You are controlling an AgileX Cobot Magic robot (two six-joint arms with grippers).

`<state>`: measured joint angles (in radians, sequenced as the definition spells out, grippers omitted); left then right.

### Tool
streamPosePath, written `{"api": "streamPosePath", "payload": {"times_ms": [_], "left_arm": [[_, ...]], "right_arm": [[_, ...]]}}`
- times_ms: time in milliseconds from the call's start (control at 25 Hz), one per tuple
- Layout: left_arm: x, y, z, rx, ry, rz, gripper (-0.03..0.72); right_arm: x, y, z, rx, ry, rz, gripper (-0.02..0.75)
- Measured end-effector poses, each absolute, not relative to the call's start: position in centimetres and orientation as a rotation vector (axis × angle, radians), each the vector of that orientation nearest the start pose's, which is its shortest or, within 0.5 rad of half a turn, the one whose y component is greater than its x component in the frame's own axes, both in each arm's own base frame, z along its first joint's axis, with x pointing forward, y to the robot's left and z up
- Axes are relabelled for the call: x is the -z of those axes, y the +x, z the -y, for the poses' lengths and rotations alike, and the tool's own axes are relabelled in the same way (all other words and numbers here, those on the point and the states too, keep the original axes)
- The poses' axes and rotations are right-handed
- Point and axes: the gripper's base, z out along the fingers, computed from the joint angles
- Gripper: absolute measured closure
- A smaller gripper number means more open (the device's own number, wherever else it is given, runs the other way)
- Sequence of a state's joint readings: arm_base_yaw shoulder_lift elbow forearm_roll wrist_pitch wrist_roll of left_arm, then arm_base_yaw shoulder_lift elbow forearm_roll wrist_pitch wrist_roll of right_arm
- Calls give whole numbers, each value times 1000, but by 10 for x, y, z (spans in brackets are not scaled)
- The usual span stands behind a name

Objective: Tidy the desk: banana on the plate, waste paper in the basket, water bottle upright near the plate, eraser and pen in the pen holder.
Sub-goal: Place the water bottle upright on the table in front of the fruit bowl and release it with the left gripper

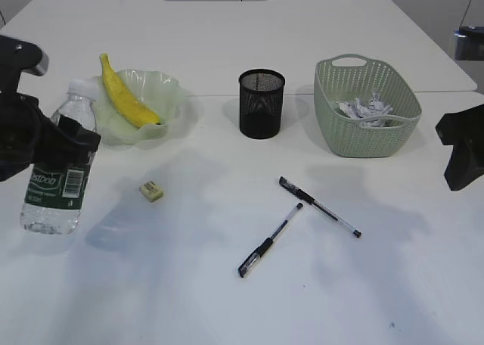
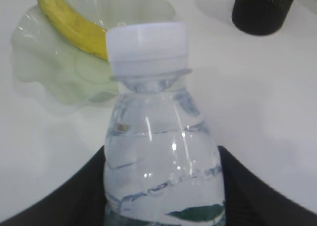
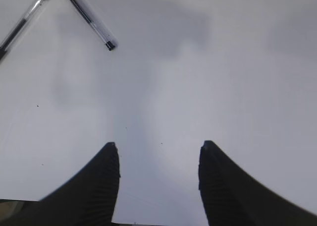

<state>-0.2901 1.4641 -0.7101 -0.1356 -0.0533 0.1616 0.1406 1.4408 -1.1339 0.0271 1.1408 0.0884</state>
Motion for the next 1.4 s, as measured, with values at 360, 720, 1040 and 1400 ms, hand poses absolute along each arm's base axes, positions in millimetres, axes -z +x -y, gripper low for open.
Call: {"api": "streamPosePath", "payload": {"times_ms": [360,720,1040,1400], "left_arm": [[-229,294,80,141,190,-1887,293],[-207,295,75,91,157,-1755,294],[-189,310,78,62,159,-1574,295],[-129,316,87,124,219,-1721,295]], "right_arm": [[-287,270,-41,-81,-61,-2903,351],[-287,270,-41,-84,-58,-2897,351],[-287,270,-41,-87,-57,-2897,351],[-287,270,-41,-93,-50,-2898,350]]}}
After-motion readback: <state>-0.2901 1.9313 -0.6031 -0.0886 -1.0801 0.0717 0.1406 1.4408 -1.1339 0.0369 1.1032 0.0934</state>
